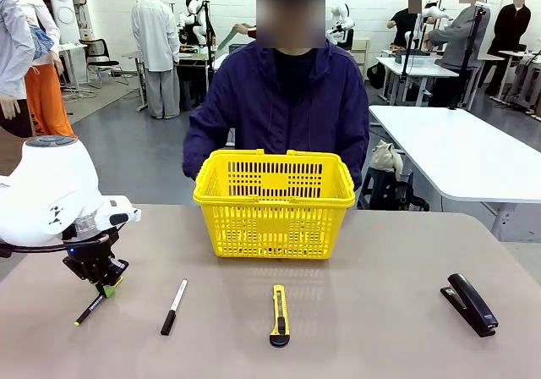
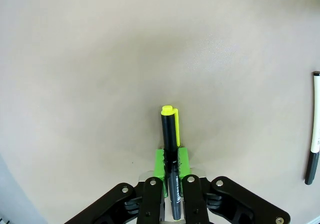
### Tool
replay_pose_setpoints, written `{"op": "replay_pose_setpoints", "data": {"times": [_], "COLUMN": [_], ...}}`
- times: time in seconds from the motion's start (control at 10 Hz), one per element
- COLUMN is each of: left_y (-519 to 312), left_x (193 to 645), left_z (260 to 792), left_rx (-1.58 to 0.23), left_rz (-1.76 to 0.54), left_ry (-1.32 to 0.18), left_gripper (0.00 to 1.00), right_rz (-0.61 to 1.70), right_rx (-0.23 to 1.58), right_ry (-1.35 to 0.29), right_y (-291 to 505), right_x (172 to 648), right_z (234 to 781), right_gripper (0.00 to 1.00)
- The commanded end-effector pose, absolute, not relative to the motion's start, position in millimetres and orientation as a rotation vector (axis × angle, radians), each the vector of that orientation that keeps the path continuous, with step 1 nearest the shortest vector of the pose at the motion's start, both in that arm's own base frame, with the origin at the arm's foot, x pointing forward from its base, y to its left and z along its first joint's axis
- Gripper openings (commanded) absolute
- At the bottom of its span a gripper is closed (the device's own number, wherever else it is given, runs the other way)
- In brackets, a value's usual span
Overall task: Place the items the person wants into the basket.
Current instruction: Pick up the item the person points to and place it in the Market Basket.
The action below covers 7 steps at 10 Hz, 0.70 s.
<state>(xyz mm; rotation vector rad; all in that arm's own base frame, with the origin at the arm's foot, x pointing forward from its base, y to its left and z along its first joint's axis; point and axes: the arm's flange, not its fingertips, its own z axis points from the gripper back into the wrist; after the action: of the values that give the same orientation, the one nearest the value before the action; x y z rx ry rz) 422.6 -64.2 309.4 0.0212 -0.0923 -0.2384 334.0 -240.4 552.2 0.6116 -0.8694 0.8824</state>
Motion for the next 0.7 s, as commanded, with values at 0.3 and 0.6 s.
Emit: {"op": "replay_pose_setpoints", "data": {"times": [0.3,0.6], "left_y": [-80,-85], "left_x": [327,312], "left_z": [430,555], "left_rx": [0.073,0.1], "left_rz": [-0.336,-0.344], "left_ry": [-0.087,-0.212], "left_gripper": [0.0,0.0], "right_rz": [0.889,0.889], "right_rx": [0.626,0.626], "right_ry": [-0.908,-0.908], "right_y": [-242,-242], "right_x": [337,337], "right_z": [553,553], "right_gripper": [1.0,1.0]}}
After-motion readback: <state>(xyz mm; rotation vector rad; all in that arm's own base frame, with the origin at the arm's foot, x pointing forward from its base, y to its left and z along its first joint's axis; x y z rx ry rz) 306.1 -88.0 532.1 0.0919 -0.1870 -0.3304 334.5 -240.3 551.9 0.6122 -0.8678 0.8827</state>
